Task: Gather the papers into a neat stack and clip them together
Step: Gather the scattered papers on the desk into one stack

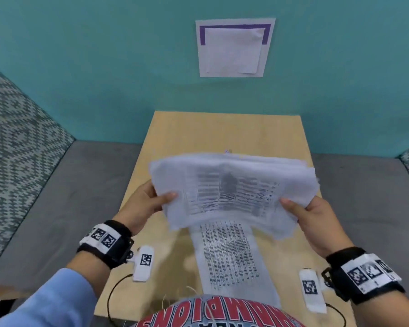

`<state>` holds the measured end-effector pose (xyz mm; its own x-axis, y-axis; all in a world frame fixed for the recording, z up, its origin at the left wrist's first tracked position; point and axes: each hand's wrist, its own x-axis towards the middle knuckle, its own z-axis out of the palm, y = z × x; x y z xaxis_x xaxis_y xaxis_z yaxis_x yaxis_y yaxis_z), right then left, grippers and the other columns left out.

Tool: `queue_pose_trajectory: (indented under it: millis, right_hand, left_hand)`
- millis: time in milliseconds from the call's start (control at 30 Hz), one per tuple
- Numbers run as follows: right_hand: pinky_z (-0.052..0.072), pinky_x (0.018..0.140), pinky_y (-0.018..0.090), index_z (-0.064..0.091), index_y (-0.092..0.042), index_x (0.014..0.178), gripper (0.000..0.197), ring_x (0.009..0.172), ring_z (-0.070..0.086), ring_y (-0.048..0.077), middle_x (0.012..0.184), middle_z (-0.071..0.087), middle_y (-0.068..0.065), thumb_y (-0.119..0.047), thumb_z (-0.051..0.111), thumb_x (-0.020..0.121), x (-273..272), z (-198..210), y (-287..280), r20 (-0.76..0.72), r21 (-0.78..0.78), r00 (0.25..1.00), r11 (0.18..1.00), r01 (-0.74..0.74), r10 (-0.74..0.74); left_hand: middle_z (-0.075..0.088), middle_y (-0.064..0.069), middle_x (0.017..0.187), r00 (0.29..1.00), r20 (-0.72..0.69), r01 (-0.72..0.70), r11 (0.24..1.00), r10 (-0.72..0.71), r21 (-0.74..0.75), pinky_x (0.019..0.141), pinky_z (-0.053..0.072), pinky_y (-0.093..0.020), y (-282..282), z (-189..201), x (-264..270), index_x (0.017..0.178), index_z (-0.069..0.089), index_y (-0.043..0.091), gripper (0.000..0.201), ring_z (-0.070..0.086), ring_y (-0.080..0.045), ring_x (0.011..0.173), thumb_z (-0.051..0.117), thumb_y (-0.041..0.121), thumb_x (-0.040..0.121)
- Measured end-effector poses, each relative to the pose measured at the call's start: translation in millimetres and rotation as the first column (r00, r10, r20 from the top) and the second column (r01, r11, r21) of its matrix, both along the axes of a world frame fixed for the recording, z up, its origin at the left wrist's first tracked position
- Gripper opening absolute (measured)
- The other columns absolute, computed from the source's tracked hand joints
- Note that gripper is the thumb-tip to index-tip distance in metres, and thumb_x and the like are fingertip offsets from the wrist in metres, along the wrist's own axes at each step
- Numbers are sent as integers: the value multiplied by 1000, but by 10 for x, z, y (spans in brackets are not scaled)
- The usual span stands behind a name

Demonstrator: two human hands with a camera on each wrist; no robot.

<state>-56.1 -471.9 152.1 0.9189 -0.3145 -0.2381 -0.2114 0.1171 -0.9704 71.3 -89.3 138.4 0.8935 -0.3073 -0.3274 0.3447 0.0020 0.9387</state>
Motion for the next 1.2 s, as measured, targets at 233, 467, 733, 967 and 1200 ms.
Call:
queue_pose_trajectory:
  millis: [233,467,733,967,1200]
  right_hand:
    - [60,77,18,73,-25,112,30,94,77,7,102,82,-15,-6,79,90,-34,-582,73,-53,-228,999,973,-23,11]
    - [48,67,28,74,-35,93,19,88,69,21,93,77,-7,-16,69,98,18,-1017,58,-210,-432,978,896,-104,12]
    - [51,84,20,75,-38,95,29,97,68,7,107,72,-5,-10,80,89,34,-927,-9,-122,-468,992,880,-79,24]
    - [44,67,8,70,-30,86,19,78,62,3,89,69,-5,-14,76,94,118,-776,-40,-72,-528,997,847,-61,27]
    - [53,81,21,81,-30,93,30,92,73,10,94,81,-16,-3,69,97,-78,-875,-111,-183,-451,978,876,-170,96]
  left_hand:
    - [83,6,116,997,69,14,960,-35,281,94,63,-33,-257,-504,-135,123,76,24,33,78,-12,110,82,13,92]
    - [81,-9,111,994,67,43,883,-84,468,81,59,-37,-260,-905,-159,104,77,30,15,75,-33,109,78,17,95]
    - [81,4,104,983,156,20,903,-96,429,93,59,-35,-156,-873,-17,99,79,30,23,75,-21,101,84,9,89]
    - [82,-5,99,987,162,-69,938,14,339,79,57,-34,-131,-699,47,98,80,14,6,72,-16,87,82,12,92]
    - [84,0,98,989,93,65,897,-117,438,92,58,-28,-29,-767,-28,97,81,18,22,75,-6,90,88,3,83]
